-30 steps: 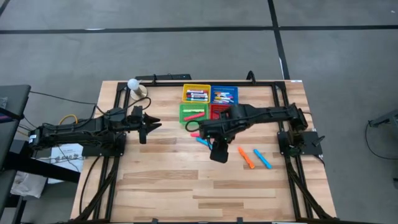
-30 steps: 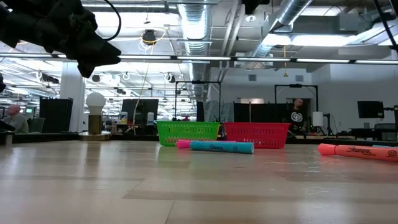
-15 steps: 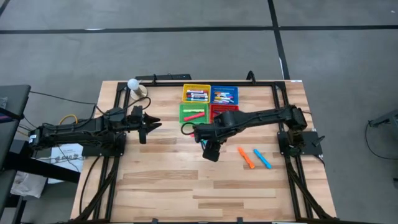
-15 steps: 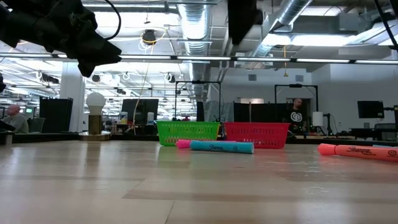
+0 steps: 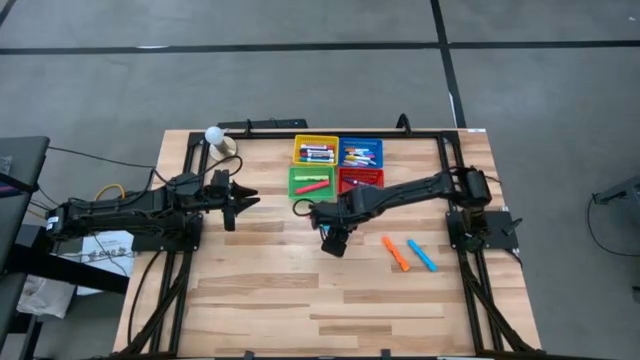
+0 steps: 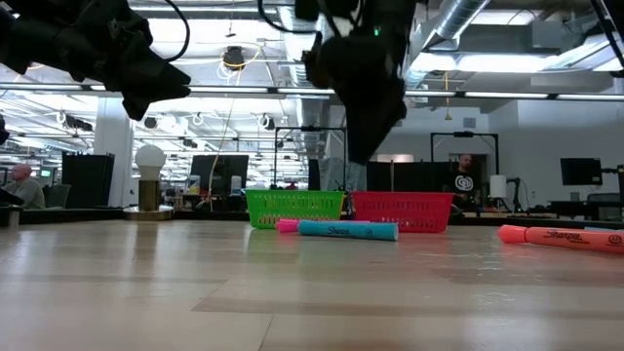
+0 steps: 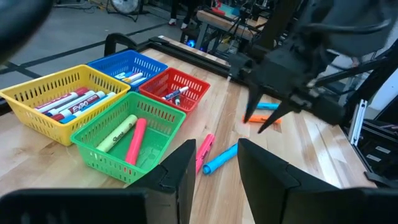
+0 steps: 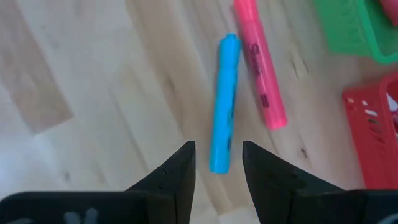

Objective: Pick & Place Markers
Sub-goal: Put the top large blue highlighter pen into the green bin

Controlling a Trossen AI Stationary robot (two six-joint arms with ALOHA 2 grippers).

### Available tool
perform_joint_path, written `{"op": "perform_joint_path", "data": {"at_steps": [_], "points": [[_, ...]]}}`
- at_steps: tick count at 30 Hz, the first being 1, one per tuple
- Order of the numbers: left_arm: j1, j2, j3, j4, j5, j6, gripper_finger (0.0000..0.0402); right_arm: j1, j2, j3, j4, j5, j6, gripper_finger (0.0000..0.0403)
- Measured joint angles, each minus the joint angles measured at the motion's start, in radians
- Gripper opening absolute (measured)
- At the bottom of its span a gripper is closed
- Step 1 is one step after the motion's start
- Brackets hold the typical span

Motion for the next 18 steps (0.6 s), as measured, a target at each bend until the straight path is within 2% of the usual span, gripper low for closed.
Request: {"op": "perform_joint_path", "data": {"at_steps": [5,10,18], "points": [[0.0,0.0,0.0,0.0,0.0,0.0,0.0117,-0.016,0.0,-0.082,0.079,-0.003,-0.009,0.0123],[0.0,0.0,0.0,0.0,0.0,0.003,0.0117,-0.024,0.0,-0.141,0.139,-0.051,-0.03,0.0123],[0.0,0.0,0.0,0.0,0.0,0.12,0.0117,-0.027,0.0,-0.167,0.183,-0.077,-0.035,0.0123]]}}
